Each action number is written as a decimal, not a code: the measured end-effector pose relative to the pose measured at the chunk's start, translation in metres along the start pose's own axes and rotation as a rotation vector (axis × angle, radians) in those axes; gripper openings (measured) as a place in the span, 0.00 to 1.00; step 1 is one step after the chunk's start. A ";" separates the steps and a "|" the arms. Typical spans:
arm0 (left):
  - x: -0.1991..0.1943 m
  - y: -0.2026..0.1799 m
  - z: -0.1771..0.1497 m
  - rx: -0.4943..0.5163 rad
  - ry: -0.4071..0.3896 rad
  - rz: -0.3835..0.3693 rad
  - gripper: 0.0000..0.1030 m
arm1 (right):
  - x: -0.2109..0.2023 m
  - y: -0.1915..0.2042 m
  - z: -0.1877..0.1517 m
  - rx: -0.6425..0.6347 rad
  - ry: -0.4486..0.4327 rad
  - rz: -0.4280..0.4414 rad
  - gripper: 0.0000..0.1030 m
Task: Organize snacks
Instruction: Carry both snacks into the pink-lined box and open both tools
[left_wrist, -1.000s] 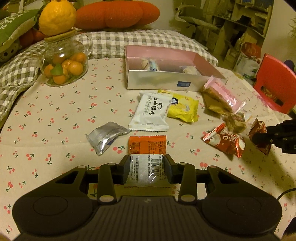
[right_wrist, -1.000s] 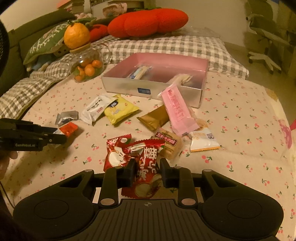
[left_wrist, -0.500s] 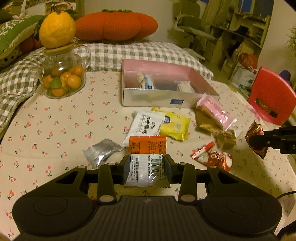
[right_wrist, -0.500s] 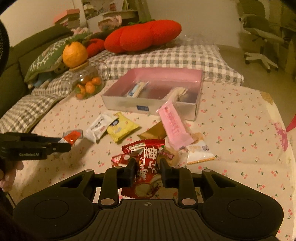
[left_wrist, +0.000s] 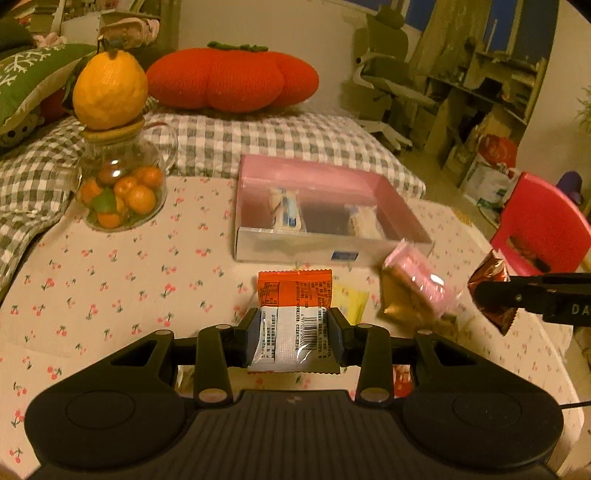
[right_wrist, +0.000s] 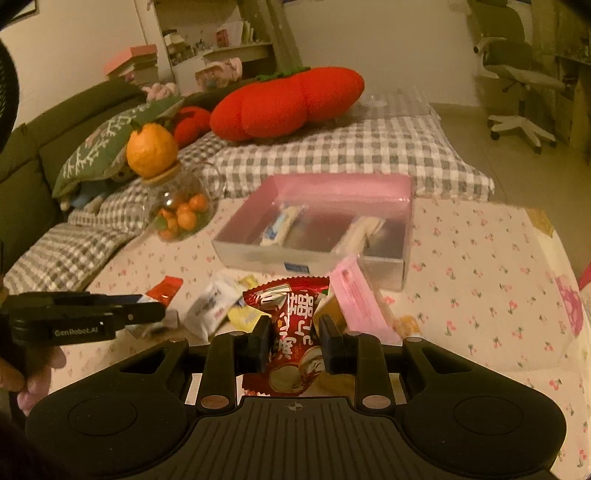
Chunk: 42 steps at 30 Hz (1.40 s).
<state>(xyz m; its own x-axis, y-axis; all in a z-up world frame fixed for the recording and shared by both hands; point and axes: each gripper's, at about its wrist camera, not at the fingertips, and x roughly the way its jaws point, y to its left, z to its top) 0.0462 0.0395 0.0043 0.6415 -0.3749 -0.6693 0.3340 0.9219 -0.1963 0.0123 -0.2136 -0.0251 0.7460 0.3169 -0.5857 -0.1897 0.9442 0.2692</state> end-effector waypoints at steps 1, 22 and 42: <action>0.000 0.000 0.002 -0.004 -0.004 0.000 0.34 | 0.002 0.000 0.004 0.006 -0.004 0.000 0.25; 0.044 -0.014 0.050 -0.098 -0.075 0.016 0.34 | 0.055 -0.025 0.059 0.214 -0.087 -0.040 0.25; 0.128 -0.034 0.081 -0.002 -0.014 0.038 0.35 | 0.137 -0.081 0.090 0.294 -0.076 -0.012 0.26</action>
<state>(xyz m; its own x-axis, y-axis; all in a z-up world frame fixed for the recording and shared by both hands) 0.1728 -0.0480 -0.0162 0.6629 -0.3412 -0.6665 0.3082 0.9356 -0.1725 0.1877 -0.2552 -0.0582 0.7948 0.2875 -0.5344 0.0044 0.8778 0.4789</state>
